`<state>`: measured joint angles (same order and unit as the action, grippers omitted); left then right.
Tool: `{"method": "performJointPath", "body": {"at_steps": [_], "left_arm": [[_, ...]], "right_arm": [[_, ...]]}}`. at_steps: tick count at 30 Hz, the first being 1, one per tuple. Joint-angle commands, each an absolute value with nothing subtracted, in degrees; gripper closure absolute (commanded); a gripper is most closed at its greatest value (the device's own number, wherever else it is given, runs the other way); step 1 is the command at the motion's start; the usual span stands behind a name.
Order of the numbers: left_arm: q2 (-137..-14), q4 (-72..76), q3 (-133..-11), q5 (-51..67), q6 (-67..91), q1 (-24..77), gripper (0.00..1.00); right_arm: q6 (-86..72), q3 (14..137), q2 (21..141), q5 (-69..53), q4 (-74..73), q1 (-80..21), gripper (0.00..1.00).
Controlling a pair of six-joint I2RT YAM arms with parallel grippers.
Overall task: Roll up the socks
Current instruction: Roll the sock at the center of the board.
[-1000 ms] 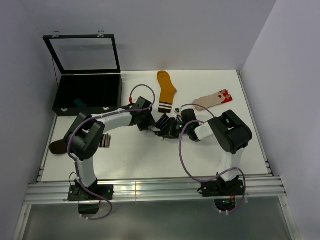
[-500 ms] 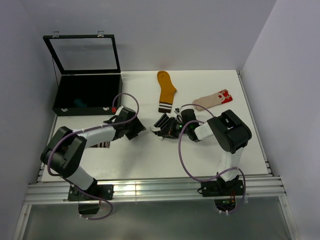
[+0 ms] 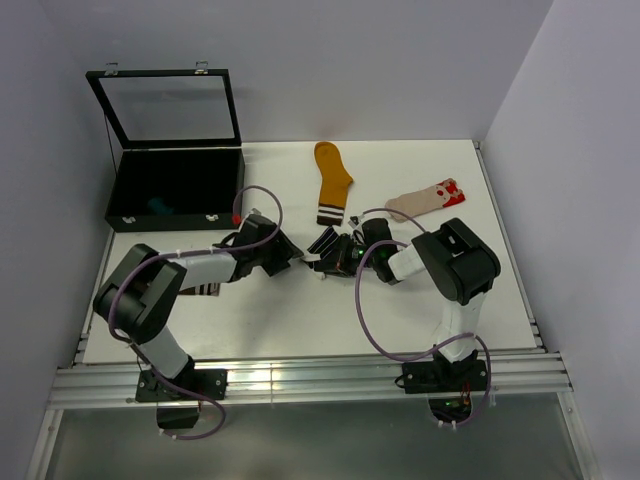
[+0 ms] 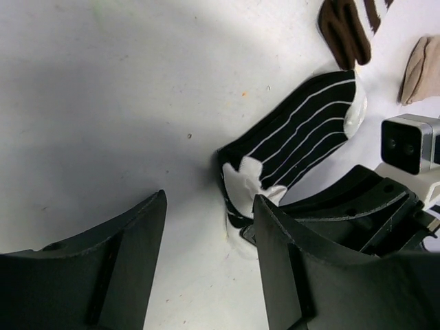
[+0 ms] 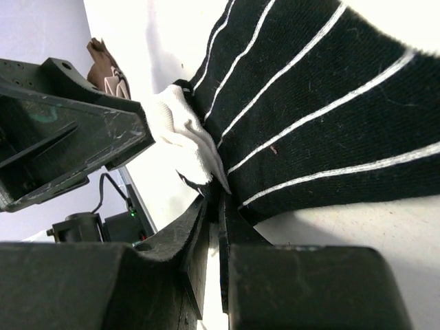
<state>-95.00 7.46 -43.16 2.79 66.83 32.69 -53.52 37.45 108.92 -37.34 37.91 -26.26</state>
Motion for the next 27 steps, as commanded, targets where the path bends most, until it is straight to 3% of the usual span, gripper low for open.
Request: {"method": "performJointPath", "body": {"at_steps": [1,18,27], "left_arm": [[-97.73,6.60,-44.64,3.69,66.71,32.61,0.40],[-103.88,-3.68,-52.37,1.85,65.22,32.87,0.54],[-107.31,-13.62,-59.76,-2.72,62.49,35.33,0.63]], "right_arm": [[-53.35,37.09,109.60,-36.30,38.50,-26.54,0.87],[-50.80,38.23,108.46,-34.81,34.81,-26.63,0.86],[-45.71,40.43,103.89,-30.41,27.69,-28.47,0.80]]}}
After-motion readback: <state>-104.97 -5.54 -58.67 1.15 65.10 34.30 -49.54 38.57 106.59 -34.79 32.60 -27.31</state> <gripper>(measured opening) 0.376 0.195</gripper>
